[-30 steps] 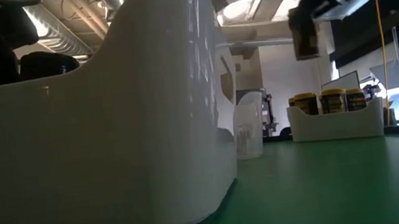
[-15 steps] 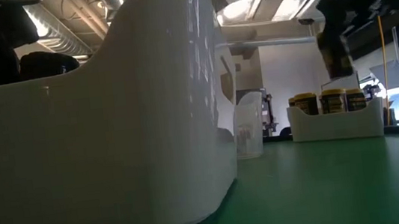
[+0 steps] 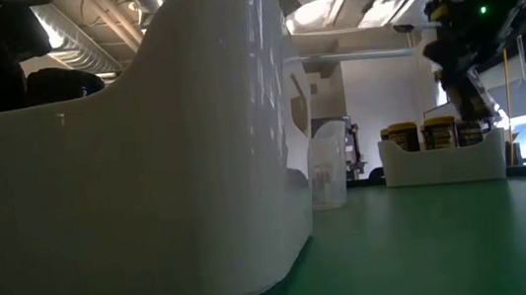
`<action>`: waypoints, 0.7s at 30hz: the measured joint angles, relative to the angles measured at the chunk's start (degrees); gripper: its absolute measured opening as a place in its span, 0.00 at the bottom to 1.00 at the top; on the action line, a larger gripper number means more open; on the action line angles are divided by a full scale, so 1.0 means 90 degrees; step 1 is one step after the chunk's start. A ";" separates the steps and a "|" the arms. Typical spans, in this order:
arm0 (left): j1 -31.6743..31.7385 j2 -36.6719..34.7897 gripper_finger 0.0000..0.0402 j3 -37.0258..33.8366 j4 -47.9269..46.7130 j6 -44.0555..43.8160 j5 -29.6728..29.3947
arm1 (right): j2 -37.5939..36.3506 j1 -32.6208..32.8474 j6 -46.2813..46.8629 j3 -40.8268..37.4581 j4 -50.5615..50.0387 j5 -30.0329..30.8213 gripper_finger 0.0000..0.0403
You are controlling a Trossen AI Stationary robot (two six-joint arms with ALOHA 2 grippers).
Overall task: Sort spices by type
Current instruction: Put the yellow seasoning bottle into the top white bin
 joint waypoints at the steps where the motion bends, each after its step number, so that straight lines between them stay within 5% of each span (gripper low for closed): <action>1: 0.0000 0.0000 0.77 0.0000 -0.0001 0.0002 0.0000 | 0.0033 -0.0097 0.0060 -0.0053 0.0002 0.0002 0.56; 21: -0.0001 0.0000 0.77 0.0000 -0.0002 0.0024 -0.0012 | 0.0058 -0.0929 0.0172 -0.1311 0.2124 -0.0018 0.55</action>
